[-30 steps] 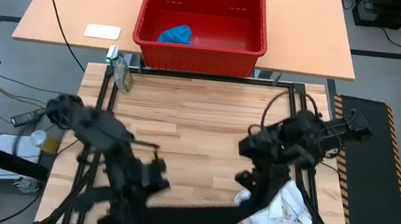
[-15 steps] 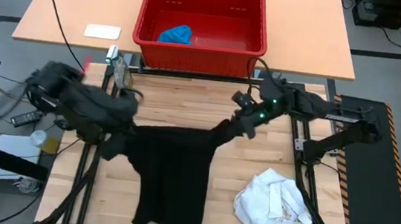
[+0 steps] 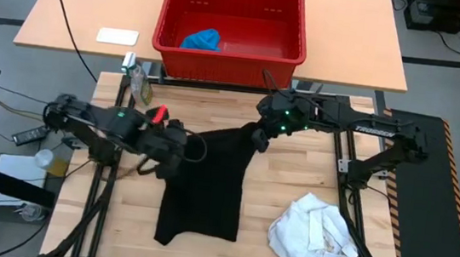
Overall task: Fold laundry
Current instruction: Fold the black shirt
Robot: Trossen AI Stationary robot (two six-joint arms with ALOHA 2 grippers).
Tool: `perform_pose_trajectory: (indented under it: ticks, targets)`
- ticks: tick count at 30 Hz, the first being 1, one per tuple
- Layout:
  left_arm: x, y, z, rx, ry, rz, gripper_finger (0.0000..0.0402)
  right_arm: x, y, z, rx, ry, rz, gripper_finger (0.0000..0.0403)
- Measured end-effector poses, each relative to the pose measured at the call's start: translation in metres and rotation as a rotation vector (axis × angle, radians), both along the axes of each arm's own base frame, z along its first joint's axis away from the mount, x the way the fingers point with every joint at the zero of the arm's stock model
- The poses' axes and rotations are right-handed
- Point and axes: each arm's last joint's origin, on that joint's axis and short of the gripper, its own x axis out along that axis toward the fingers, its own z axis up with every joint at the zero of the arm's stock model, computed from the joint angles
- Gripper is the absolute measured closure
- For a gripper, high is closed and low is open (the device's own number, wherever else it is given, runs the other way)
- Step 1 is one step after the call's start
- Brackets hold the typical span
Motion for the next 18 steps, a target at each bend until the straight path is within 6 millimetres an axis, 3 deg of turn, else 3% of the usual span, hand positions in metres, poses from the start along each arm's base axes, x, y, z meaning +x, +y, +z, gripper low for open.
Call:
perform_pose_trajectory:
  ticks: [8, 12, 18]
  targets:
    - [0.008, 0.038, -0.049, 0.230, 0.207, 0.069, 0.0392, 0.007, -0.017, -0.008, -0.469, 0.103, 0.015, 0.0385]
    - [0.019, 0.063, -0.059, 0.311, 0.212, 0.074, 0.0391, 0.012, -0.030, -0.018, -0.679, 0.237, 0.042, 0.0385]
    - [0.032, 0.117, -0.064, 0.353, 0.204, 0.094, 0.0391, 0.014, -0.053, -0.028, -0.864, 0.415, -0.081, 0.0385]
